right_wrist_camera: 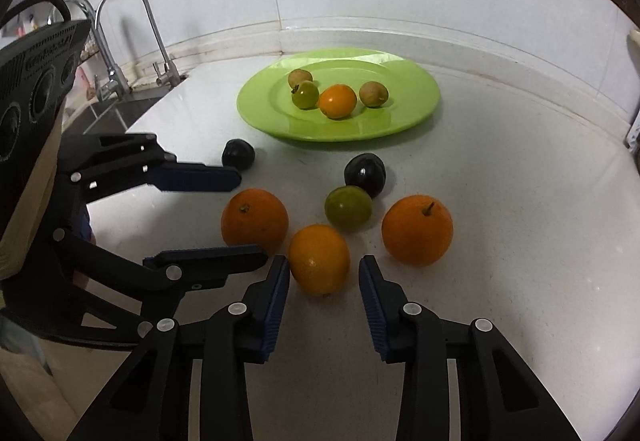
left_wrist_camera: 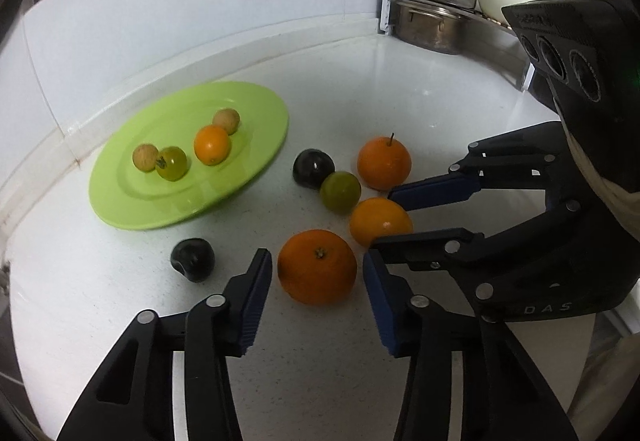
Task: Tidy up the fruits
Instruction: 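Grasp a large orange with the left tool while the right tool grasps another orange, then carry both held oranges over the green plate, then lower both oranges onto the green plate and open both tools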
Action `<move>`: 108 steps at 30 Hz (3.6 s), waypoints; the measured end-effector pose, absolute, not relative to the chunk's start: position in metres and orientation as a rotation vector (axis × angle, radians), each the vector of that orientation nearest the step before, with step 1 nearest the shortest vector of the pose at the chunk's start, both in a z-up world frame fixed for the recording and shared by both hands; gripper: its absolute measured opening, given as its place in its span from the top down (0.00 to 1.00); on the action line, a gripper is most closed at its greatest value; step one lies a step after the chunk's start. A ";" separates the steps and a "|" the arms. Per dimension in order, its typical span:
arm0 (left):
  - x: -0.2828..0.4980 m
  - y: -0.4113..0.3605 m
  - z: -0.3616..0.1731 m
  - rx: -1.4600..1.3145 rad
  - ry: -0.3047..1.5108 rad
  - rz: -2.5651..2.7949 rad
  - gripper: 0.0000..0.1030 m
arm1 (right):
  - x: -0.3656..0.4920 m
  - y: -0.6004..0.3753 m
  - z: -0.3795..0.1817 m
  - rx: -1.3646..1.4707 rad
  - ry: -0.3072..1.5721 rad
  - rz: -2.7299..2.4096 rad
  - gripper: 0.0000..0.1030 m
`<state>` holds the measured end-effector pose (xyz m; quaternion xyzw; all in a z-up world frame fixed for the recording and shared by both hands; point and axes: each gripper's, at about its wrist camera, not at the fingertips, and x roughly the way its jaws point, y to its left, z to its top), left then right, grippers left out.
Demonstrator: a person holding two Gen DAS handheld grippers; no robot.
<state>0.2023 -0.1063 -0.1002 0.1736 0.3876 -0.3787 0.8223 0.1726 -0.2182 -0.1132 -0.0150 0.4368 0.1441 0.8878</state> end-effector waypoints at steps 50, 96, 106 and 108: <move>0.244 -0.058 0.003 0.173 0.659 -0.528 0.60 | 0.208 -0.206 -0.016 0.054 0.692 0.236 0.68; 0.429 -0.095 -0.086 0.199 0.968 -0.431 0.60 | 0.391 -0.223 -0.093 -0.019 0.990 0.207 0.68; 0.423 -0.092 -0.079 0.184 0.956 -0.407 0.53 | 0.389 -0.224 -0.089 -0.022 0.968 0.180 0.56; 0.420 -0.089 -0.075 0.189 0.947 -0.392 0.52 | 0.386 -0.225 -0.086 -0.013 0.961 0.179 0.56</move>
